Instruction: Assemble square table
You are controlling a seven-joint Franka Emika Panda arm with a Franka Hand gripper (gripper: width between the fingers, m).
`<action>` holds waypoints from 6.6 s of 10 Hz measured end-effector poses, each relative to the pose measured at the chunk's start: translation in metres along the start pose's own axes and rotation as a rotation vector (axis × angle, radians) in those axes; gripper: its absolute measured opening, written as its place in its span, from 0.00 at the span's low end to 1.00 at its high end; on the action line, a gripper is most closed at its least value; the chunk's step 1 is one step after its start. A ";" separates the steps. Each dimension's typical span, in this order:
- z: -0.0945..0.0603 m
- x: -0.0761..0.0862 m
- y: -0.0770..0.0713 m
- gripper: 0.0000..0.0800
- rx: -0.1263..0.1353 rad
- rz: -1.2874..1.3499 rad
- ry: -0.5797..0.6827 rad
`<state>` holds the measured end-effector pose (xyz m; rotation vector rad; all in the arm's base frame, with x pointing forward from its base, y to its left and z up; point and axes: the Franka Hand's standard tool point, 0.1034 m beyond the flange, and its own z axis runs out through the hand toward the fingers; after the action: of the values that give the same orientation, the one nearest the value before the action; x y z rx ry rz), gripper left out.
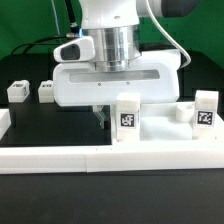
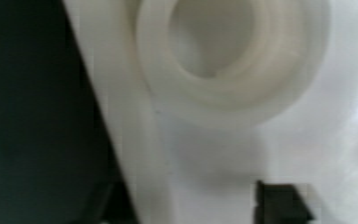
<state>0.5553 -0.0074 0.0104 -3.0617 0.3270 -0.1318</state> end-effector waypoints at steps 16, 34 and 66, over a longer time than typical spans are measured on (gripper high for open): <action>-0.009 0.005 0.050 0.08 -0.028 -0.428 0.005; -0.003 0.029 -0.063 0.09 -0.142 -1.954 -0.013; 0.001 0.016 -0.110 0.75 -0.057 -3.256 -0.380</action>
Offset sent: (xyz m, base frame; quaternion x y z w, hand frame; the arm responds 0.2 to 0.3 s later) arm 0.0000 0.0000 0.0000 0.0000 0.0000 0.0000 1.0000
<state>0.5939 0.0963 0.0178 0.1299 3.0277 -0.2746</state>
